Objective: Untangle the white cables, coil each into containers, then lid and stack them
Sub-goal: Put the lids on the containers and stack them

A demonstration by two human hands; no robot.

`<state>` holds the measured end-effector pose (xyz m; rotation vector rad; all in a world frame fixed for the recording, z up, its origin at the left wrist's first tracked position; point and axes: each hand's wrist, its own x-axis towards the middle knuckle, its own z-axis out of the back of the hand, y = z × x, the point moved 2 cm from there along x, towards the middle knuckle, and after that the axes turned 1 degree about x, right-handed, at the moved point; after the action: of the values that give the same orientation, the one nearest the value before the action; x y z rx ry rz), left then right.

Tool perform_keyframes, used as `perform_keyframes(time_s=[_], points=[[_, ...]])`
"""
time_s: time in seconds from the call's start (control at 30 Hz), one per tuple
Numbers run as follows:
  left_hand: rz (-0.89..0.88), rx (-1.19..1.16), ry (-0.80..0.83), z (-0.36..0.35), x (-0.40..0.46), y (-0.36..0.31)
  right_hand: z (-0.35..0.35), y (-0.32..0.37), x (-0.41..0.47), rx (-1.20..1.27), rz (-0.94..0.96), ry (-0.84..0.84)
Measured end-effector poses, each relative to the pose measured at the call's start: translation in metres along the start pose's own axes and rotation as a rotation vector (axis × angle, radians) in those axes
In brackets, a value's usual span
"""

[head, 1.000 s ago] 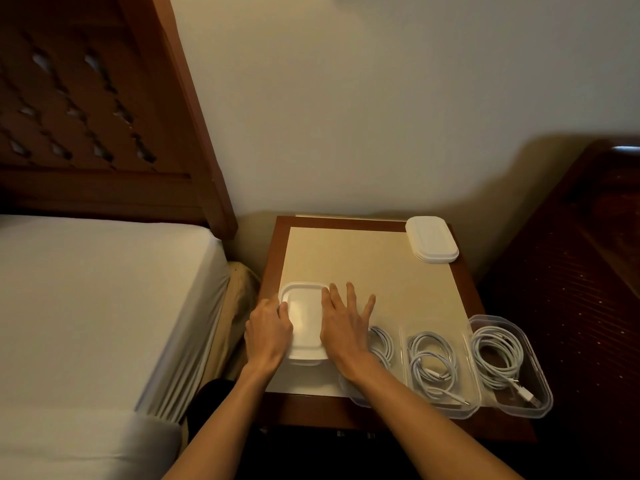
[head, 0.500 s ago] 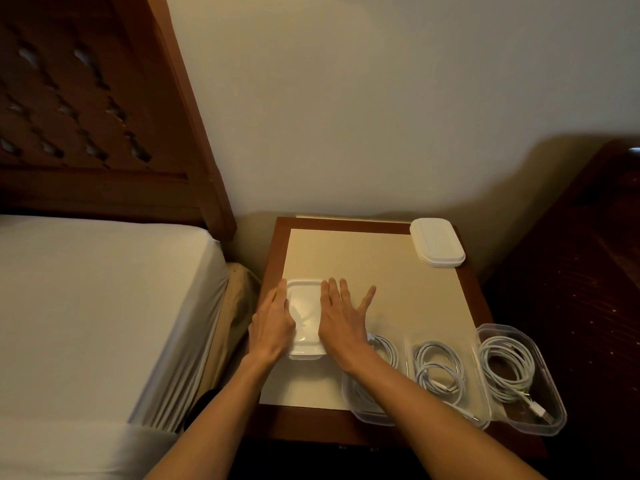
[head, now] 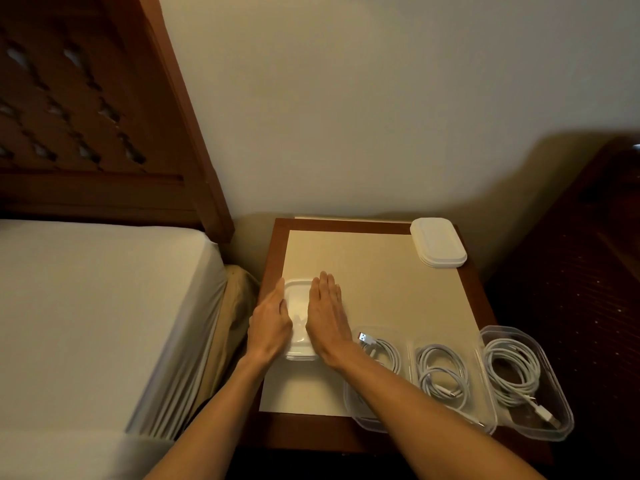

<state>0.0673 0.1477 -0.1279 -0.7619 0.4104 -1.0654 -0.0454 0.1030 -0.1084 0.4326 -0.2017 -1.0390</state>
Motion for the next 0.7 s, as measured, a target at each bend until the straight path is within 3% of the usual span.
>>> perform_keyframes(time_s=[0.33,0.6,0.7], points=[[-0.015,-0.219,0.047,-0.005,0.023,0.006,-0.012,-0.008,0.028,0.007,-0.070,0.068],[0.045,-0.058,0.045,-0.003,0.021,0.007,0.006,-0.005,0.029,0.017,-0.036,0.181],[0.065,-0.041,0.050,0.000,0.019,0.003,0.030,-0.022,0.021,0.132,0.043,0.007]])
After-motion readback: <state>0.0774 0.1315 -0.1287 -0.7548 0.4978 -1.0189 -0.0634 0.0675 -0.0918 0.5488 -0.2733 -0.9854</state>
